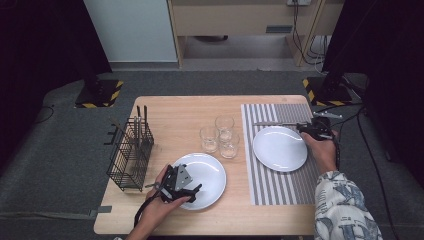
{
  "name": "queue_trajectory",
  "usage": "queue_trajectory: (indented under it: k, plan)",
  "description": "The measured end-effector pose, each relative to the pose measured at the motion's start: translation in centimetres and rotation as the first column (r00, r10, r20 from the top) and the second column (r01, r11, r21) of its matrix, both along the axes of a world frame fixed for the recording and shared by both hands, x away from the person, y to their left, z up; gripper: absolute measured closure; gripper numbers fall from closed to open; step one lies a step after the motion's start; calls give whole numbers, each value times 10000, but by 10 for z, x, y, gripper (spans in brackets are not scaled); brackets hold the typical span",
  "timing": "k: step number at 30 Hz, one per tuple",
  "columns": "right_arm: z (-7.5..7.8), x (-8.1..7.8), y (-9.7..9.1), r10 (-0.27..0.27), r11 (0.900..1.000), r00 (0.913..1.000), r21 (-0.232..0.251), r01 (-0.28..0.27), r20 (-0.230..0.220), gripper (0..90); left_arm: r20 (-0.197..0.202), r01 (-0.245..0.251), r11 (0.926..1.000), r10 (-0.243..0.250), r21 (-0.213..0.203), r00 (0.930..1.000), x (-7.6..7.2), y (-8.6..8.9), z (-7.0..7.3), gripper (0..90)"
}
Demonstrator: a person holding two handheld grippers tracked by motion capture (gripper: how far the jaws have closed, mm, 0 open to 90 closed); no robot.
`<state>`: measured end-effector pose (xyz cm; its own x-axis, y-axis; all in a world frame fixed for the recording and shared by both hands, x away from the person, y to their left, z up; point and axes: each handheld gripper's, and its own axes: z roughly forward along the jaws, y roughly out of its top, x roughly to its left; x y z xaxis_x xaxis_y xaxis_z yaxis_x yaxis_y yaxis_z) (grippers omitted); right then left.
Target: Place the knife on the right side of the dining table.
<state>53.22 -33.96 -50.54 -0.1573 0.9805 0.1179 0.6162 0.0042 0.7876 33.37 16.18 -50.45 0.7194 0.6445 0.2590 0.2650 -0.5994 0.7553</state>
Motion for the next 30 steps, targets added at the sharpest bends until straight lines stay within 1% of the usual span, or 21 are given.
queue_trajectory:
  k: [3, 5, 6, 7, 9, 11, 12, 14, 16, 18, 19, 21, 22, 23, 24, 26, 28, 30]
  plan:
    - [7, -5, 6, 130, 9999, 9999, 6, -130, 78, 399, -32, -4, 10000, 4, -42, 10000, 2, 1, 0, 130]
    - [10, -8, 10, 255, 9996, 9995, 102, -256, 167, 374, -27, 44, 10000, -44, -90, 10000, 2, 1, 1, 130]
    - [11, -9, 12, 389, 9991, 9991, 180, -391, 139, 345, -33, 81, 9999, -81, -100, 10000, 2, 0, 1, 129]
    - [11, -11, 15, 554, 9982, 9985, 212, -554, 11, 317, -64, 139, 9998, -139, -110, 9999, 2, -1, 2, 128]
    - [12, -14, 20, 767, 9969, 9970, 202, -766, -46, 277, -70, 252, 9996, -253, -121, 9997, 2, -4, 2, 124]
    - [11, -17, 26, 934, 9954, 9956, 229, -932, -108, 244, -144, 323, 9992, -326, -217, 9994, 4, -6, 1, 119]
    - [11, -19, 30, 1027, 9946, 9947, 156, -1027, -50, 235, -157, 391, 9990, -395, -234, 9991, 5, -7, 1, 116]
    - [11, -23, 36, 1121, 9935, 9937, 187, -1122, 43, 194, -175, 470, 9984, -475, -314, 9987, 6, -9, 1, 111]
    - [12, -27, 44, 1274, 9915, 9918, 269, -1275, 53, 173, -254, 552, 9974, -564, -469, 9981, 8, -9, 1, 105]
    - [13, -32, 50, 1407, 9899, 9899, 171, -1410, 180, 150, -300, 573, 9966, -591, -599, 9978, 9, -9, 1, 102]
    - [13, -34, 55, 1499, 9884, 9885, 206, -1504, 215, 140, -329, 597, 9961, -620, -649, 9975, 10, -9, 0, 99]
    - [13, -40, 64, 1746, 9844, 9843, 172, -1750, 250, 123, -406, 599, 9958, -628, -692, 9972, 10, -8, -1, 95]
    - [12, -43, 69, 1870, 9821, 9820, 160, -1875, 273, 112, -473, 582, 9950, -621, -808, 9969, 11, -7, -1, 95]
    - [12, -47, 74, 2054, 9786, 9781, 79, -2057, 329, 103, -579, 559, 9941, -615, -934, 9964, 11, -6, -1, 94]
    - [11, -52, 81, 2218, 9749, 9742, 121, -2225, 404, 103, -595, 552, 9939, -610, -952, 9964, 12, -6, -1, 93]
    - [9, -57, 89, 2449, 9695, 9689, 53, -2452, 359, 95, -559, 507, 9946, -559, -908, 9969, 12, -5, -2, 93]
    - [5, -63, 98, 2762, 9611, 9606, -114, -2759, 321, 93, -512, 473, 9956, -515, -805, 9974, 12, -4, -2, 93]
    - [2, -68, 105, 2921, 9563, 9561, -225, -2916, 236, 93, -440, 390, 9964, -424, -757, 9981, 11, -3, -1, 93]
